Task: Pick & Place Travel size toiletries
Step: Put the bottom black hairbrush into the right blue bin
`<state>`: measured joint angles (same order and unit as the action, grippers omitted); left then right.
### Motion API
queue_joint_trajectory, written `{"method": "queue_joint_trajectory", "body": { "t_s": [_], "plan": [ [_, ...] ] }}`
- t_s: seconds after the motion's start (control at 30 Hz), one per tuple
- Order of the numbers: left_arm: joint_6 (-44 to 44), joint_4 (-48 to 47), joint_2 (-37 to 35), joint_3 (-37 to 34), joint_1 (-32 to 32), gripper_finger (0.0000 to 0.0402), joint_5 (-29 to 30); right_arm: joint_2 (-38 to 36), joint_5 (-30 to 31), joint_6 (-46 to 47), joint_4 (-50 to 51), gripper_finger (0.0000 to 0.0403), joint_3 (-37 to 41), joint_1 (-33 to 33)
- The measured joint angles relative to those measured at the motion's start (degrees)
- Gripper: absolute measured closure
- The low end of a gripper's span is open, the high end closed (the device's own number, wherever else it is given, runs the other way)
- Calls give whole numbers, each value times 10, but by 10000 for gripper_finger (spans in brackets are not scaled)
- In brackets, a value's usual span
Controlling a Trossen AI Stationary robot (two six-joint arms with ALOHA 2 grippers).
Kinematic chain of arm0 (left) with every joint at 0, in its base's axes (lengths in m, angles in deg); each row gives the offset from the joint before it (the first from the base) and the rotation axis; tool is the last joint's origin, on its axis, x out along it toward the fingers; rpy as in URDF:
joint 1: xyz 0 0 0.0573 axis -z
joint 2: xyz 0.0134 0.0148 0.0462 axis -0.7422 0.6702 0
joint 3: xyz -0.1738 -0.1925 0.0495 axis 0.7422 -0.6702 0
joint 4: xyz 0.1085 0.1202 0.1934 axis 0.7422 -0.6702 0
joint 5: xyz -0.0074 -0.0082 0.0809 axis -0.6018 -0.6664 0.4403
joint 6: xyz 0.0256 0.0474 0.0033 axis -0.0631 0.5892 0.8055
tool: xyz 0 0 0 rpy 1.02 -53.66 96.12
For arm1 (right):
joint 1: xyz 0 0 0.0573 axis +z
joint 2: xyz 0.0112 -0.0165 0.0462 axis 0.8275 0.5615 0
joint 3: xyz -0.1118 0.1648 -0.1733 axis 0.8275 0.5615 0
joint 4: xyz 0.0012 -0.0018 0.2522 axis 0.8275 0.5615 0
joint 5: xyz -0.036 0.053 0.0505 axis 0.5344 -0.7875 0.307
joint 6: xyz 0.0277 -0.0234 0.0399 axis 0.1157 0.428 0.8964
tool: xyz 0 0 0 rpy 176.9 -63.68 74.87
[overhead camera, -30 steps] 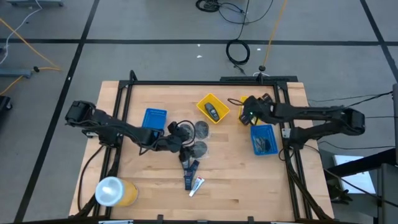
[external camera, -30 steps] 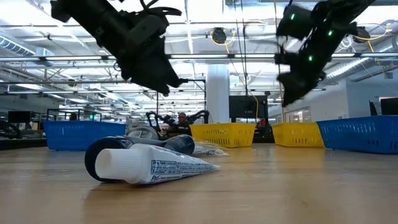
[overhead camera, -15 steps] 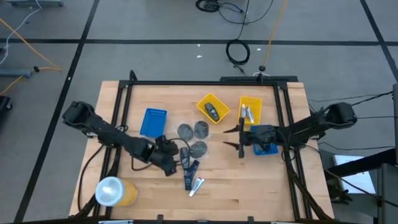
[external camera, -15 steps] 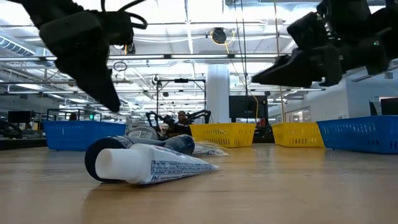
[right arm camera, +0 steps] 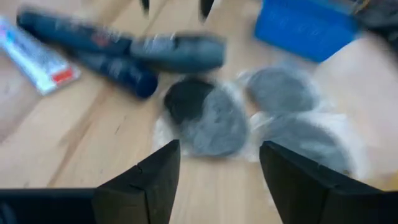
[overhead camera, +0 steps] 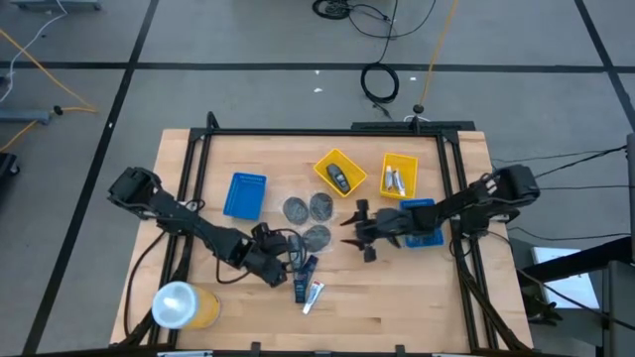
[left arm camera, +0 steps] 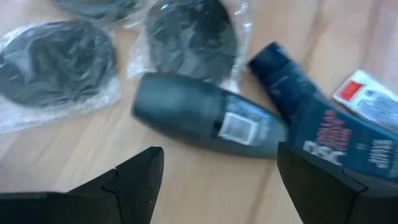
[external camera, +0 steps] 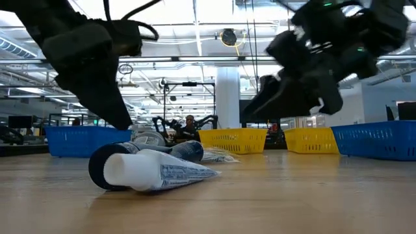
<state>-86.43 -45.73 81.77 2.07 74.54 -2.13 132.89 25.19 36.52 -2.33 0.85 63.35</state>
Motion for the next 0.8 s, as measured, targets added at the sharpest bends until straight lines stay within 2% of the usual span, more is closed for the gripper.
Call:
{"method": "queue_joint_trajectory", "body": {
  "t_s": [0.2, 0.4, 0.63, 0.8],
  "plan": [
    [2, -8, 0, 0, 0, 92, 24, 62, -42, -54, 115, 139, -116, -4],
    [1, -10, 0, 0, 1, 92, 30, 131, -83, -132, 124, 118, -169, -5],
    [6, -6, 0, 0, 1, 92, 39, 176, -91, -148, 120, 139, -187, -22],
    [51, 24, 0, 0, -4, 92, 46, 187, -95, -136, 124, 186, -188, -40]
  ]
}}
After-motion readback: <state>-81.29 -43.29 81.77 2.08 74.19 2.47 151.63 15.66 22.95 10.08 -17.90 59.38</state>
